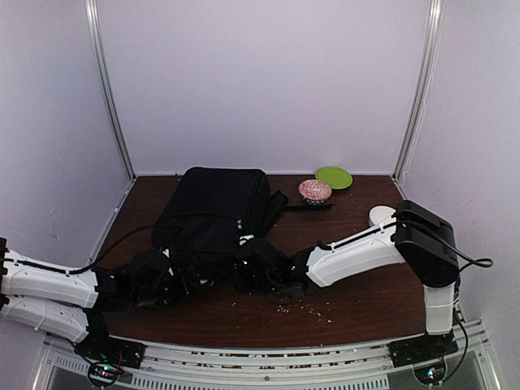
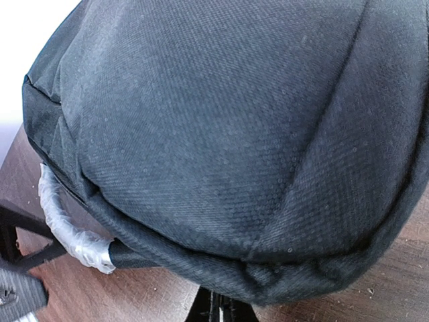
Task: Pack the student bag
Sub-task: Zip the student bag at the center of the board.
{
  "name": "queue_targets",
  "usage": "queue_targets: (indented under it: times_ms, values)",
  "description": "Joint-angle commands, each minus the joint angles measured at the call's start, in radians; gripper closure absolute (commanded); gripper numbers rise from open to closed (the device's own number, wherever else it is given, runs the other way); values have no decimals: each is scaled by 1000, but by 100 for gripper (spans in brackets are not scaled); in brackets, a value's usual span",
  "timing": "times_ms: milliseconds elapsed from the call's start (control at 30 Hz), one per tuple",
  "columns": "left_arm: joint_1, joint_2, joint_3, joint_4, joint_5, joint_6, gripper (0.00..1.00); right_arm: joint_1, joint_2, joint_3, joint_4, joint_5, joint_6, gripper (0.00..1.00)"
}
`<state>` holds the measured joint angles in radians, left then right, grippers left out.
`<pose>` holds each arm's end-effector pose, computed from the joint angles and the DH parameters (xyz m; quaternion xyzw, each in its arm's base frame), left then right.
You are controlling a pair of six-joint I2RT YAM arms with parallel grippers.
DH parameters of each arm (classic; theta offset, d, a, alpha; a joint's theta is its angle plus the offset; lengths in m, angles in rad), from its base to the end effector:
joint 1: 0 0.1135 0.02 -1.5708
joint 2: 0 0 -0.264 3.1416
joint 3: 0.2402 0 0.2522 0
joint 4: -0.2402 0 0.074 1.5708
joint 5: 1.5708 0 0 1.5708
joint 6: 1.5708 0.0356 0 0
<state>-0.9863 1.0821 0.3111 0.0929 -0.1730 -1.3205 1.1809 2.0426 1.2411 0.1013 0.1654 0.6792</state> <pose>0.1146 -0.1622 0.1505 -0.1862 0.8799 -0.3616 0.2456 0.1715 0.4019 0.1441 -0.1906 0.8840 0.2921 0.3113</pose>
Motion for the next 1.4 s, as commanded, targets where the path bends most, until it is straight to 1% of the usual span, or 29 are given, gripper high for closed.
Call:
queue_targets:
  times_ms: [0, 167, 300, 467, 800, 900, 1167, 1233, 1367]
  values:
    - [37, 37, 41, 61, -28, 8, 18, 6, -7, -9, -2, 1, -3, 100]
    - [75, 107, 60, 37, -22, -7, 35, 6, -7, -9, 3, -7, -2, 100]
    - [89, 156, 79, 33, -16, -3, 40, 6, -8, -12, 6, -14, -2, 100]
    - [130, 205, 72, 69, 3, 13, 52, 7, -15, -22, 14, -24, -3, 100]
    - [177, 201, 43, 70, 8, 26, 87, 7, -41, -37, 5, -19, -13, 100]
    - [189, 181, 31, 63, 3, 28, 99, 8, -54, -46, -7, -8, -15, 100]
    - [217, 121, 25, 14, 1, 59, 100, 7, -96, -100, -9, 16, -6, 100]
    - [219, 110, 26, 9, 6, 96, 100, 5, -101, -115, -9, 25, -2, 100]
    - [220, 98, 28, -9, 18, 115, 100, -1, -121, -152, 2, 43, 9, 100]
